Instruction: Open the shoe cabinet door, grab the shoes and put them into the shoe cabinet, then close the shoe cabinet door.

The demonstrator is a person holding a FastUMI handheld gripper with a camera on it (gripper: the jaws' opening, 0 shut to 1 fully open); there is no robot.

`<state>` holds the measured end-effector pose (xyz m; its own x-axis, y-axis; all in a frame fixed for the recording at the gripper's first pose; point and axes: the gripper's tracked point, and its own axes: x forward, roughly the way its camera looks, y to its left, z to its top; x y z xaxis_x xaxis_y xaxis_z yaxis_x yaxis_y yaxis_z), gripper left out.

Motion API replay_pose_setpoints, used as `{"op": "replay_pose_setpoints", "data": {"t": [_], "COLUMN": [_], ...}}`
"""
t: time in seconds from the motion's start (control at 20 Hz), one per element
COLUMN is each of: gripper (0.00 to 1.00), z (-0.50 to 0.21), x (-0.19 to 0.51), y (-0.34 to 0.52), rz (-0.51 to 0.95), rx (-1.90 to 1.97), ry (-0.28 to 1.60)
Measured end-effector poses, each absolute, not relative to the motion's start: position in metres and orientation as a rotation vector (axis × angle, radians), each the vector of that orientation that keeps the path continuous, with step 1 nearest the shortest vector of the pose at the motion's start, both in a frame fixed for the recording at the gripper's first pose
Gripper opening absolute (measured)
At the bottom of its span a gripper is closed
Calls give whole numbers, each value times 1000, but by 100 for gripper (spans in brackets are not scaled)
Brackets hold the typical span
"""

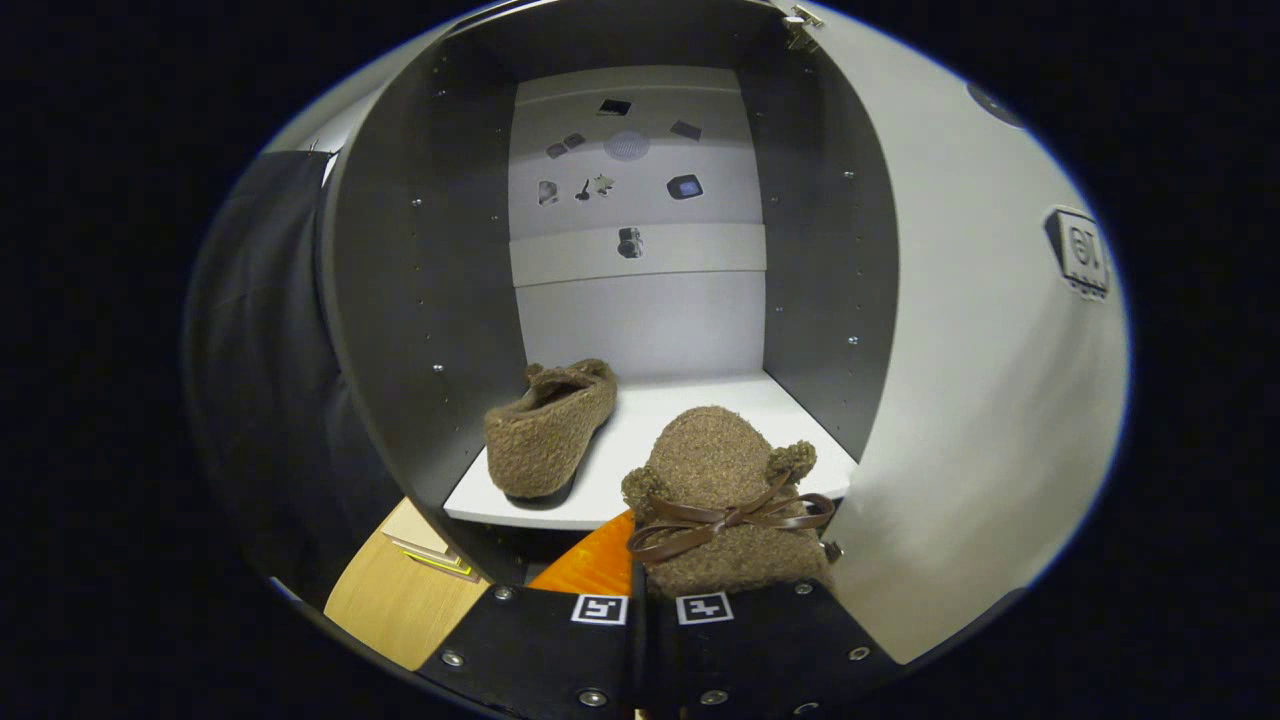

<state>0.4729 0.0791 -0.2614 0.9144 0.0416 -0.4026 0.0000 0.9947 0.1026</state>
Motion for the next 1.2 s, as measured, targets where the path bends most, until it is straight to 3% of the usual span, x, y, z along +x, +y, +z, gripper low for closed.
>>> {"op": "replay_pose_setpoints", "data": {"t": [0.55, 0.95, 1.2], "gripper": [4, 4, 5], "z": [-260, -281, -292], "x": [603, 670, 674], "y": [84, 88, 76], "rz": [122, 106, 54], "rx": [132, 179, 269], "ry": [412, 430, 465]}}
